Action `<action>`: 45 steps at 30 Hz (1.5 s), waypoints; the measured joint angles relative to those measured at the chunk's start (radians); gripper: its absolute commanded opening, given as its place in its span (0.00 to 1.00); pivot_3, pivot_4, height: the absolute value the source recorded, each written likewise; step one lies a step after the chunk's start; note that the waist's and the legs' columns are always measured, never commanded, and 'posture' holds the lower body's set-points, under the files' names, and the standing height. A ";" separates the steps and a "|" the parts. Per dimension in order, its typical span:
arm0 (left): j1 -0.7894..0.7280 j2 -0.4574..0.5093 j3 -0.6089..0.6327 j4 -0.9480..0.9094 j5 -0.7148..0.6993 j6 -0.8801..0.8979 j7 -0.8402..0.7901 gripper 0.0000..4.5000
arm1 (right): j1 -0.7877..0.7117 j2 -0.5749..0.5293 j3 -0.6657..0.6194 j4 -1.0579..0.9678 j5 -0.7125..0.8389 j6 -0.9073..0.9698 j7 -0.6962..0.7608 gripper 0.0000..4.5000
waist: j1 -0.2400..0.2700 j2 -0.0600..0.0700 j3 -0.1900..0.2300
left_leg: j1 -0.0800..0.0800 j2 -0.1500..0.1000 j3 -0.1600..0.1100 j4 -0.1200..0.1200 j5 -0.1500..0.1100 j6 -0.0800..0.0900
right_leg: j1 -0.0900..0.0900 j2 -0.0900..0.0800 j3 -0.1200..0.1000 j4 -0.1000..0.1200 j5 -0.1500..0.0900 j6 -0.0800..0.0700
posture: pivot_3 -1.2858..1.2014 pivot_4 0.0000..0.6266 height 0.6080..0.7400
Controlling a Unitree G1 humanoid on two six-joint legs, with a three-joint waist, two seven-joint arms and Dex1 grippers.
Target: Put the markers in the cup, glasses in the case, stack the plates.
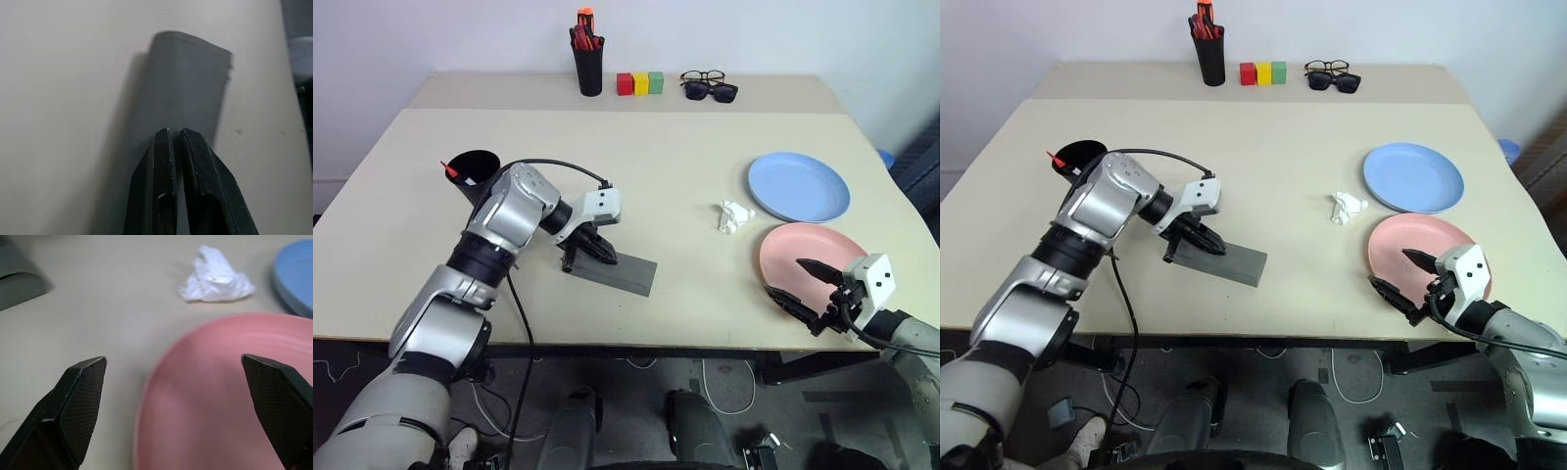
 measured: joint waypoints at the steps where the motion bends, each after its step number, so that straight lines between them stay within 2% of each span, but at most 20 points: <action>1: 0.010 -0.004 0.003 -0.023 -0.009 0.016 0.016 0.06 | -0.005 0.000 0.000 -0.003 -0.002 0.004 -0.021 1.00 | 0.001 0.000 0.000 | 0.000 0.000 0.000 0.000 0.000 0.000 | 0.000 0.000 0.000 0.000 0.000 -0.001 | 0.52 0.24 1.00; 3: 0.027 -0.033 0.034 -0.046 -0.041 0.032 0.080 0.06 | -0.007 0.000 -0.001 -0.025 -0.013 0.019 -0.064 1.00 | 0.004 0.000 0.000 | -0.001 0.000 0.000 0.001 0.000 0.000 | 0.000 0.000 0.000 0.000 0.000 0.000 | 0.52 0.24 1.00; 5: 0.031 -0.092 0.124 -0.073 -0.096 0.025 0.173 0.06 | -0.001 0.000 -0.001 -0.069 -0.011 0.053 -0.102 1.00 | 0.005 -0.001 0.000 | -0.002 0.000 -0.001 0.001 0.001 0.001 | 0.000 0.000 0.000 0.000 0.000 0.000 | 0.52 0.24 1.00; 8: 0.032 -0.133 0.216 -0.138 -0.154 -0.042 0.284 0.06 | 0.027 0.001 -0.003 -0.132 -0.007 0.102 -0.138 1.00 | 0.003 0.000 0.000 | -0.001 0.000 0.000 0.001 0.001 0.001 | 0.000 0.000 0.000 0.000 0.001 -0.001 | 0.52 0.24 1.00; 9: 0.034 -0.140 0.229 -0.146 -0.167 -0.048 0.309 0.11 | 0.051 0.003 -0.007 -0.150 0.006 0.124 -0.143 1.00 | 0.003 0.001 -0.001 | -0.001 0.000 0.000 0.000 0.001 0.002 | 0.000 0.000 0.000 0.000 0.001 0.000 | 0.52 0.24 1.00; 12: 0.055 -0.152 0.237 -0.143 -0.228 -0.005 0.306 0.34 | 0.098 0.025 -0.004 -0.173 0.029 0.171 -0.143 1.00 | -0.001 0.001 -0.001 | -0.001 0.000 0.000 0.000 0.001 0.002 | 0.000 0.000 0.000 0.000 0.001 0.001 | 0.52 0.24 1.00; 18: 0.086 -0.145 0.181 -0.144 -0.268 0.002 0.276 0.99 | 0.110 0.033 0.009 -0.180 0.037 0.208 -0.151 1.00 | 0.001 0.001 -0.001 | -0.001 0.000 0.000 0.001 0.002 0.002 | 0.000 0.000 0.000 0.000 0.001 -0.001 | 0.52 0.24 1.00; 25: 0.090 -0.119 0.123 -0.145 -0.258 -0.041 0.297 1.00 | 0.079 0.044 0.046 -0.179 0.006 0.218 -0.192 1.00 | 0.000 0.001 -0.001 | -0.001 0.000 0.000 0.001 0.002 0.002 | 0.000 0.000 0.000 -0.001 0.002 -0.003 | 0.52 0.24 1.00; 26: 0.092 -0.119 0.119 -0.145 -0.258 -0.045 0.302 1.00 | 0.070 0.043 0.057 -0.177 -0.006 0.217 -0.196 0.94 | 0.001 0.001 -0.001 | -0.001 0.000 0.000 0.001 0.002 0.002 | 0.000 0.000 0.000 -0.001 0.002 -0.003 | 0.52 0.24 1.00; 28: 0.097 -0.119 0.115 -0.145 -0.258 -0.054 0.315 1.00 | 0.044 0.044 0.081 -0.167 -0.034 0.217 -0.212 0.81 | 0.001 0.001 -0.001 | -0.001 0.000 0.001 0.001 0.002 0.002 | 0.000 0.000 0.000 -0.002 0.002 -0.003 | 0.52 0.24 1.00; 30: 0.097 -0.117 0.113 -0.146 -0.258 -0.063 0.321 1.00 | 0.009 0.044 0.099 -0.148 -0.061 0.218 -0.233 0.60 | 0.001 0.001 -0.001 | -0.001 0.000 0.001 0.001 0.002 0.002 | 0.000 0.000 0.000 -0.002 0.002 -0.003 | 0.52 0.24 1.00; 34: 0.099 -0.115 0.106 -0.146 -0.258 -0.072 0.335 1.00 | -0.030 0.042 0.130 -0.117 -0.121 0.213 -0.254 0.11 | 0.002 0.001 -0.001 | -0.001 0.000 0.000 0.001 0.002 0.002 | 0.000 0.000 0.000 -0.002 0.002 -0.003 | 0.52 0.24 1.00; 35: 0.100 -0.114 0.105 -0.147 -0.258 -0.073 0.337 1.00 | -0.035 0.042 0.134 -0.114 -0.131 0.211 -0.258 0.03 | 0.003 0.001 -0.001 | -0.001 0.000 0.000 0.001 0.002 0.002 | 0.000 0.000 0.000 -0.002 0.002 -0.003 | 0.52 0.24 1.00; 45: 0.104 -0.113 0.084 -0.147 -0.259 -0.080 0.341 1.00 | -0.037 0.033 0.138 -0.099 -0.199 0.165 -0.273 0.01 | 0.003 0.001 -0.001 | -0.001 0.000 0.000 0.001 0.002 0.002 | 0.001 0.000 0.000 -0.002 0.002 -0.003 | 0.52 0.24 1.00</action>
